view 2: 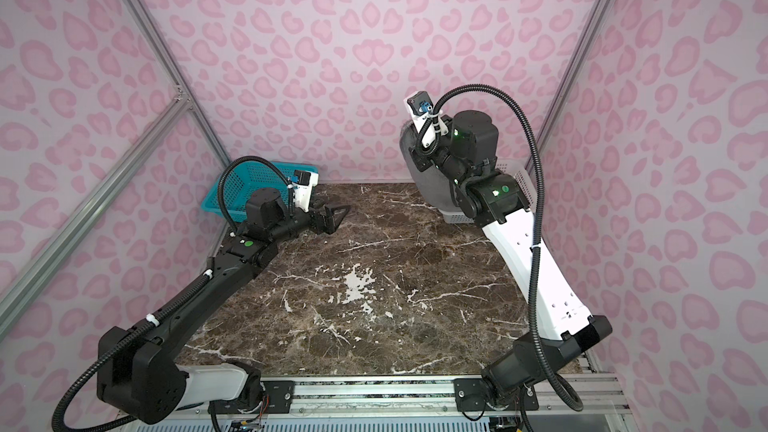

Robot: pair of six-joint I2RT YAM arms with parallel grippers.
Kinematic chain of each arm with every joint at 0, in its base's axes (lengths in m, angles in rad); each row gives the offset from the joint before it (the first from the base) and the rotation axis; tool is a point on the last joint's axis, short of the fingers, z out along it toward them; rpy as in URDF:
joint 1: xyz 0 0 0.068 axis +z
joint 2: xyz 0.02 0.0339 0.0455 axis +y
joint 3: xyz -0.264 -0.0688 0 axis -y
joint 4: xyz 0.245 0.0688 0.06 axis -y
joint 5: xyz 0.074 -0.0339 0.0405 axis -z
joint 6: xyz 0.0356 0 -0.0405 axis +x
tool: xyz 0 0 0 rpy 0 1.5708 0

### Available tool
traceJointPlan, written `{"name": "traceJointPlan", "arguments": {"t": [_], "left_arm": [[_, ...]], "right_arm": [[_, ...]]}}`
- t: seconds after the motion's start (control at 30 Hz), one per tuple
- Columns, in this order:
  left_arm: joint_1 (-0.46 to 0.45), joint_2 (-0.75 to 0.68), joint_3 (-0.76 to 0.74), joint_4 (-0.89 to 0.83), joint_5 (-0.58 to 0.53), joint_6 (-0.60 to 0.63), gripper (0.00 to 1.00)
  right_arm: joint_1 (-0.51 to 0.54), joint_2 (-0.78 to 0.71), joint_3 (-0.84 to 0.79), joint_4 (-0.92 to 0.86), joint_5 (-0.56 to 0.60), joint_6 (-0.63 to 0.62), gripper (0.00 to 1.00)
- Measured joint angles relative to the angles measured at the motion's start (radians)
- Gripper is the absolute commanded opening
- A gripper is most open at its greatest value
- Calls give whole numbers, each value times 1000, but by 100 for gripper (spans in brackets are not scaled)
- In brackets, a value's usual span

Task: Fold and stack the towels
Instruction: 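Lift the grey towel out with the right gripper toward the left gripper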

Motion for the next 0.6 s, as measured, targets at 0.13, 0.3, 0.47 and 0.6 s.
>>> {"name": "traceJointPlan", "arguments": {"t": [0.13, 0.3, 0.47, 0.6], "left_arm": [[-1, -10, -23, 13, 24, 24, 97], [-7, 14, -29, 34, 68, 51, 98], [-40, 92, 28, 38, 102, 90, 99], [-73, 153, 80, 77, 119, 100, 99]], "right_arm": [[5, -21, -30, 10, -27, 30, 0], [5, -53, -161, 35, -50, 61, 0], [3, -98, -277, 62, -50, 79, 0], [-26, -146, -370, 84, -53, 101, 0]]}}
